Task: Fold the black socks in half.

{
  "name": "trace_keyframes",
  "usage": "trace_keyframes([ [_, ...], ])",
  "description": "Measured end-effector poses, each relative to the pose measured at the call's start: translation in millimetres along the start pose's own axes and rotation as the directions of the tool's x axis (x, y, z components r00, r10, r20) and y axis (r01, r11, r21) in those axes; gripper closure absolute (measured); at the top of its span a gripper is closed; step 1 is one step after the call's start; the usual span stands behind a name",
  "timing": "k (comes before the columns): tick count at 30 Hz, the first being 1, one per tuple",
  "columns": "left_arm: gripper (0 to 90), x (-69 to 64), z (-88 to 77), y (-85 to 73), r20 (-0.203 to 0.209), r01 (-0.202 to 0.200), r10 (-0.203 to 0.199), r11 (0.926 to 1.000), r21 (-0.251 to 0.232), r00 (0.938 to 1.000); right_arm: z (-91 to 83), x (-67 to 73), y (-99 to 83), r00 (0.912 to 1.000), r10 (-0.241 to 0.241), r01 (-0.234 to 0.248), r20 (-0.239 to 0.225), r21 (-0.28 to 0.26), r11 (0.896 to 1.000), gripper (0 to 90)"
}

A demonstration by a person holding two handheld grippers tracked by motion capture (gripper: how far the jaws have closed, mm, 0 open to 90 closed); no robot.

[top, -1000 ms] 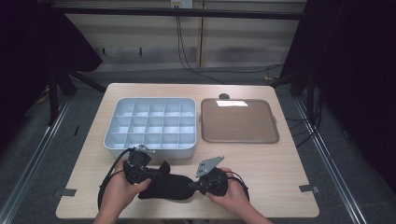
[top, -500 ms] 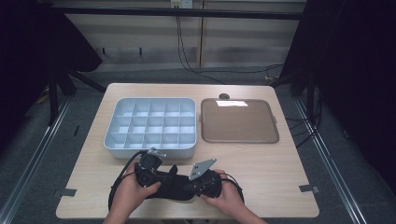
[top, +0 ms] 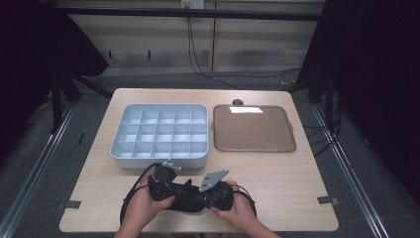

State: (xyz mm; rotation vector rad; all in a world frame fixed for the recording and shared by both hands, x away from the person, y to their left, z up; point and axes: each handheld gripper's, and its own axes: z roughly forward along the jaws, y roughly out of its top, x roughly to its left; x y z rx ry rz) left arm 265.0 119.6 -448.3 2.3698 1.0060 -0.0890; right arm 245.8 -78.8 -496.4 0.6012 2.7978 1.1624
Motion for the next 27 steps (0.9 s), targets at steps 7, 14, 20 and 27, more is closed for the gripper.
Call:
trace_keyframes([
  [7, 75.0, -2.7, 2.3, 0.0, 0.009, -0.016, 0.016, 0.9999, 0.005, 0.9998, 0.1, 0.4, 0.1, 1.0, 0.005, -0.005, 0.0, -0.002, 1.0, 90.0],
  [14, 69.5, -3.6, -0.3, 0.5, 0.014, -0.023, 0.023, 0.9996, 0.013, 0.9996, -0.2, 0.3, -0.4, 1.0, 0.008, -0.008, -0.002, 0.0, 1.0, 90.0],
  [20, 64.8, -2.7, -4.1, 0.0, 0.013, -0.012, 0.012, 0.9999, 0.008, 0.9999, -0.3, -0.1, -0.4, 1.0, 0.008, -0.008, -0.003, 0.001, 1.0, 90.0],
  [27, 61.7, -2.7, -9.8, 0.3, 0.009, -0.007, 0.007, 1.0, -0.004, 0.9999, -0.3, -0.6, -0.6, 1.0, 0.004, -0.004, -0.004, 0.003, 1.0, 90.0],
])
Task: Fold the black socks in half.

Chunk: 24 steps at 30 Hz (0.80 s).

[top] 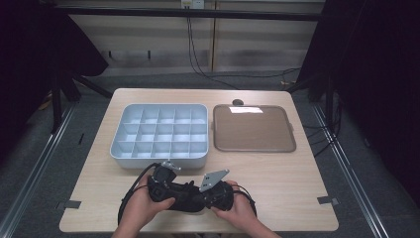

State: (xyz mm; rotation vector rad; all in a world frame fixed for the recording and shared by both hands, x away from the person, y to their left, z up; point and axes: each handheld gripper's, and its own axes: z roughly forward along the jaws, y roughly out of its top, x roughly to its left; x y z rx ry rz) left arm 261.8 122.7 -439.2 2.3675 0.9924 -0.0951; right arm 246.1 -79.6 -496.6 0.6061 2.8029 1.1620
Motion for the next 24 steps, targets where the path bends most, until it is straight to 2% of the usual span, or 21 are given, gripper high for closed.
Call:
trace_keyframes([
  [3, 60.5, 2.4, -6.1, 0.2, -0.004, 0.0, 0.0, 0.9999, -0.017, 1.0, 0.1, 0.1, 0.1, 1.0, 0.004, -0.004, 0.0, -0.003, 1.0, 90.0],
  [7, 58.0, 7.2, -13.1, -1.1, -0.016, 0.019, -0.019, 0.9993, -0.033, 0.9997, 0.0, 0.1, 0.2, 1.0, 0.004, -0.004, 0.0, -0.002, 1.0, 90.0],
  [10, 55.0, 14.0, -21.5, -4.3, -0.018, 0.048, -0.05, 0.9969, -0.062, 0.9986, 0.1, 0.2, 0.4, 1.0, 0.004, -0.004, 0.002, -0.003, 1.0, 90.0],
  [13, 53.9, 16.8, -25.2, -5.9, -0.026, 0.054, -0.056, 0.9965, -0.064, 0.9981, 0.2, 0.1, 0.4, 1.0, 0.004, -0.004, 0.001, -0.003, 1.0, 90.0],
  [16, 52.3, 24.0, -28.2, -9.8, -0.041, 0.08, -0.082, 0.9944, -0.069, 0.9958, 0.1, 0.2, 0.6, 1.0, 0.004, -0.004, 0.001, -0.002, 1.0, 90.0],
  [20, 50.7, 32.9, -27.2, -15.3, -0.077, 0.117, -0.122, 0.991, -0.065, 0.9895, 0.2, 0.5, 0.7, 1.0, 0.008, -0.008, 0.0, 0.0, 1.0, 90.0],
  [22, 50.3, 35.8, -26.9, -16.9, -0.081, 0.125, -0.129, 0.9905, -0.058, 0.9882, 0.2, 0.5, 0.7, 1.0, 0.007, -0.007, 0.0, 0.0, 1.0, 90.0],
  [24, 50.1, 43.5, -23.6, -22.2, -0.106, 0.153, -0.158, 0.987, -0.047, 0.9818, 0.3, 0.2, 0.7, 1.0, 0.003, -0.003, 0.0, -0.002, 1.0, 90.0],
])
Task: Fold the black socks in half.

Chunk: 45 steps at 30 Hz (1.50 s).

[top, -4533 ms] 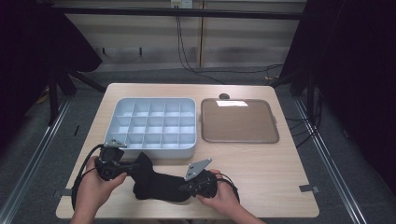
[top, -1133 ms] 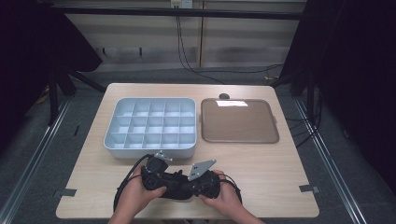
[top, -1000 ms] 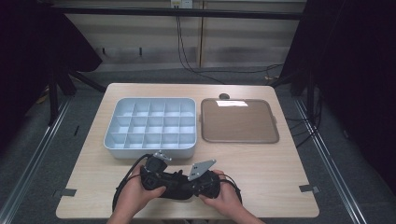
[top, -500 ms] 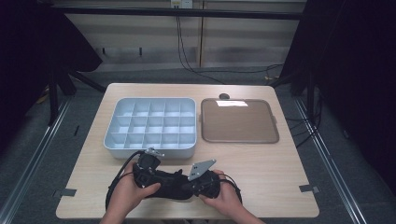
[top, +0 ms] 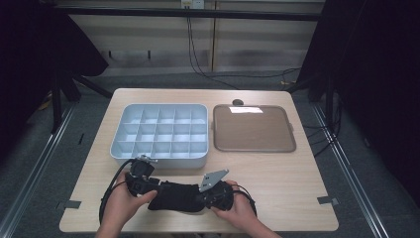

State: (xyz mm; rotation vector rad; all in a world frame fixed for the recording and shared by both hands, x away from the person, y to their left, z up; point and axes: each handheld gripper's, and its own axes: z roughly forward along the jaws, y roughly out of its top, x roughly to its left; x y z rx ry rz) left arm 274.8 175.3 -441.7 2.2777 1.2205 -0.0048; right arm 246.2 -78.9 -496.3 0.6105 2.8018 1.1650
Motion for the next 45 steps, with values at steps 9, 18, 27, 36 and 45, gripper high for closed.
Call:
trace_keyframes([
  [9, 49.0, 16.2, 7.7, -8.3, -0.02, 0.042, -0.041, 0.9987, 0.031, 0.999, 0.0, 0.0, 0.1, 1.0, -0.007, 0.007, 0.001, 0.002, 1.0, 90.0],
  [18, 49.0, 22.4, 13.6, -13.0, -0.022, 0.053, -0.052, 0.9967, 0.061, 0.9984, 0.0, 0.5, 0.1, 1.0, -0.005, 0.005, 0.003, 0.003, 1.0, 90.0],
  [27, 50.5, 19.1, 21.6, -14.3, -0.035, 0.044, -0.041, 0.9963, 0.074, 0.9985, 0.1, 0.0, 0.0, 1.0, -0.009, 0.009, 0.001, 0.001, 1.0, 90.0],
  [36, 50.1, 15.2, 23.4, -15.4, -0.054, 0.038, -0.035, 0.997, 0.067, 0.998, 0.0, 0.3, 0.1, 1.0, -0.008, 0.007, 0.004, 0.004, 1.0, 90.0],
  [45, 49.0, 8.6, 17.1, -11.7, -0.036, 0.027, -0.026, 0.9988, 0.041, 0.999, 0.2, 0.6, 0.2, 1.0, -0.007, 0.007, 0.003, 0.003, 1.0, 90.0],
])
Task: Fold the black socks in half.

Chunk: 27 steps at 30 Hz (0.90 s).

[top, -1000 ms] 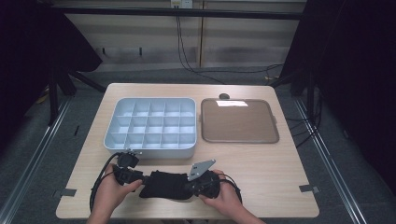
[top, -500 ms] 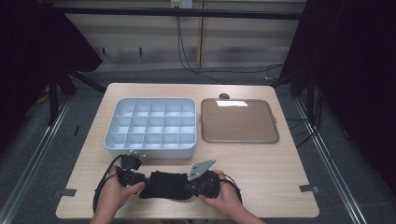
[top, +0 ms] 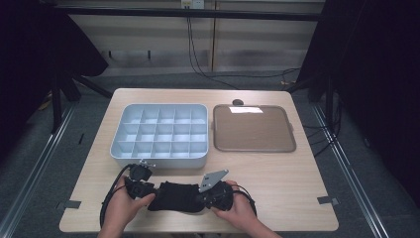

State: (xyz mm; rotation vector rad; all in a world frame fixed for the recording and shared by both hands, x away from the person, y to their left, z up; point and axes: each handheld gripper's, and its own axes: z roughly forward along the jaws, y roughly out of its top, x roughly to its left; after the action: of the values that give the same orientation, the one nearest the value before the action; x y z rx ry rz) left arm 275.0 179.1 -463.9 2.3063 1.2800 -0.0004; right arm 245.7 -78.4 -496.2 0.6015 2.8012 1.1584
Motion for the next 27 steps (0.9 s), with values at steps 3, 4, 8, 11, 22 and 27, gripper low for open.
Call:
trace_keyframes([
  [3, 48.1, -3.9, 2.1, 0.3, 0.006, -0.004, 0.004, 1.0, 0.009, 1.0, -0.1, -0.3, 0.0, 1.0, 0.0, 0.0, -0.001, 0.001, 1.0, 90.0],
  [4, 48.3, -3.9, 2.1, 0.3, 0.006, -0.004, 0.004, 1.0, 0.009, 1.0, -0.2, -0.2, 0.0, 1.0, 0.0, 0.0, 0.0, 0.003, 1.0, 90.0],
  [8, 49.0, -5.0, 9.1, -0.9, -0.02, -0.022, 0.022, 0.9991, 0.037, 0.9996, -0.1, 0.0, 0.0, 1.0, 0.0, 0.0, -0.001, 0.001, 1.0, 90.0],
  [11, 50.3, -6.8, 10.5, -1.2, -0.028, -0.032, 0.034, 0.9987, 0.039, 0.999, 0.0, -0.2, 0.1, 1.0, -0.005, 0.005, -0.001, 0.001, 1.0, 90.0],
  [22, 60.3, -12.1, 11.7, -1.4, -0.039, -0.049, 0.051, 0.998, 0.039, 0.9979, -1.5, -0.8, 0.6, 0.9999, -0.014, 0.014, 0.005, 0.006, 1.0, 90.0],
  [27, 68.2, -12.1, 12.4, -0.9, -0.012, -0.025, 0.025, 0.9989, 0.04, 0.9996, -9.0, -4.0, 2.4, 1.0, 0.006, -0.006, 0.008, -0.004, 1.0, 90.0],
])
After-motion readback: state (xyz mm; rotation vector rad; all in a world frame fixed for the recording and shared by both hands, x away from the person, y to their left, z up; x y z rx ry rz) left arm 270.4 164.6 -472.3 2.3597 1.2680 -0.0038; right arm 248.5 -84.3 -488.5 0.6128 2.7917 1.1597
